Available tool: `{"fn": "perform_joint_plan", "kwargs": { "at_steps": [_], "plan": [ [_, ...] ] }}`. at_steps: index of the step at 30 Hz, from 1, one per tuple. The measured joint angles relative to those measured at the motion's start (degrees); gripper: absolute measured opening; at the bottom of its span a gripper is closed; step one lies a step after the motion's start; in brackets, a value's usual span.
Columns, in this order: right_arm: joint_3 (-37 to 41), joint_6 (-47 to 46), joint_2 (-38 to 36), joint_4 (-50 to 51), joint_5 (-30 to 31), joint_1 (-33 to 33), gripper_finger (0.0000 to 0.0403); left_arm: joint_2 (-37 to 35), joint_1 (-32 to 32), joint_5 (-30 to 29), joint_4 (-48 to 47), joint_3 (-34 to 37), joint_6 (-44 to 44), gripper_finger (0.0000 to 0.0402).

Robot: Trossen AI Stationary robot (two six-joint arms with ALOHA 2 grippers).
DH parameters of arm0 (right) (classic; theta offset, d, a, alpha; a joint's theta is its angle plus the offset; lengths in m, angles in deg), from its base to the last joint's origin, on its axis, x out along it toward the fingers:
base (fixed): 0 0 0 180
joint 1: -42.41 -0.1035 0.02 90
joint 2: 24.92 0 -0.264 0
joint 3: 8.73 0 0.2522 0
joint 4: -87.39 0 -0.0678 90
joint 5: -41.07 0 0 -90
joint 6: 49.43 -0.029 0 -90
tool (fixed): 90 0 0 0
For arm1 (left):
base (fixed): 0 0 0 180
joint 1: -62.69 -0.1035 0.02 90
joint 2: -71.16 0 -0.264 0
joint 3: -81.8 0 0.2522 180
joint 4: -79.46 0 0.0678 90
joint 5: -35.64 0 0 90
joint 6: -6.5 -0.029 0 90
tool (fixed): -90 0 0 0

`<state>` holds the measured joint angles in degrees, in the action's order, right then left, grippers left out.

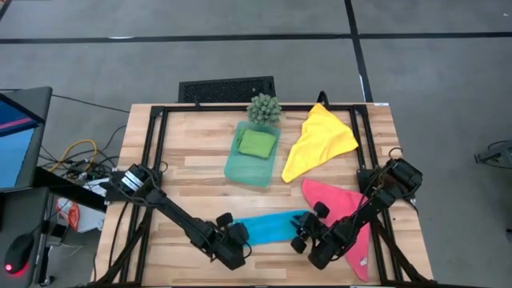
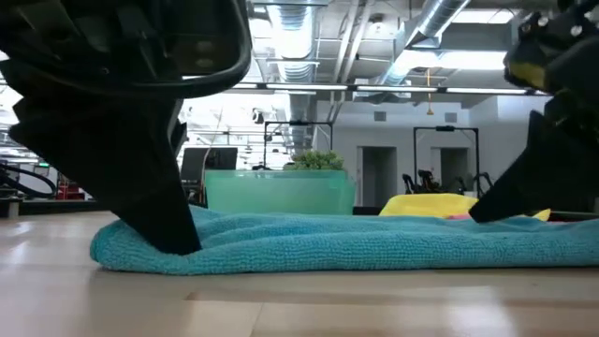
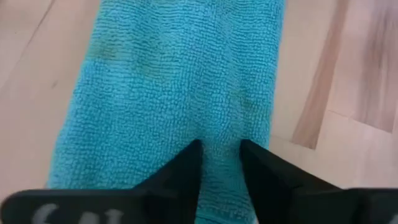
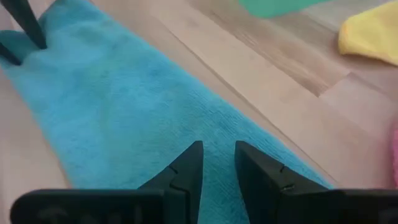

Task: Fold microfiber towels
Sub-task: Fold the blue micro fiber cloth

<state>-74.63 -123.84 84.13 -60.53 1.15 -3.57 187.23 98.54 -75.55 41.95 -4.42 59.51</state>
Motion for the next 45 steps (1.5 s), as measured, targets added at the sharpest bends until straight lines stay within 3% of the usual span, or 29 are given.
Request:
{"fn": "perform_joint_plan", "kwargs": {
  "at_steps": [9,17,20,24,27,33,40,45],
  "plan": [
    [3.9,-2.1,-0.1,-3.9,-3.1,0.3,0.0118,-4.1,-0.9,1.1,-7.8,0.0,-0.9,0.0189],
    [4.1,-2.1,-0.1,-5.6,-3.4,0.4,0.0118,-7.5,-0.8,1.9,-15.3,0.0,0.8,0.022],
    [4.1,-2.1,-0.1,-5.5,-3.3,0.4,0.0118,-10.5,-0.6,-3.7,-15.6,0.0,3.8,0.0221],
    [4.1,-2.1,-0.1,-5.5,-3.3,0.4,0.0118,-11.9,0.9,-19.7,-14.7,0.0,13.2,0.022],
    [4.1,-2.1,-0.1,-5.5,-3.3,0.4,0.0118,-10.0,1.5,-24.3,-12.1,0.2,16.6,0.0209],
    [4.1,-2.1,-0.1,-5.5,-3.4,0.4,0.0118,-3.0,2.0,-18.7,-6.4,0.4,14.5,0.0151],
    [4.1,-2.4,-0.1,-5.5,-3.5,0.4,0.0118,1.7,1.4,-17.2,-7.3,0.4,16.4,0.007],
    [4.1,-10.5,-5.2,-0.6,-6.9,-0.3,0.0118,2.0,1.3,-16.3,-7.4,0.3,15.1,0.0039]
  ]
}}
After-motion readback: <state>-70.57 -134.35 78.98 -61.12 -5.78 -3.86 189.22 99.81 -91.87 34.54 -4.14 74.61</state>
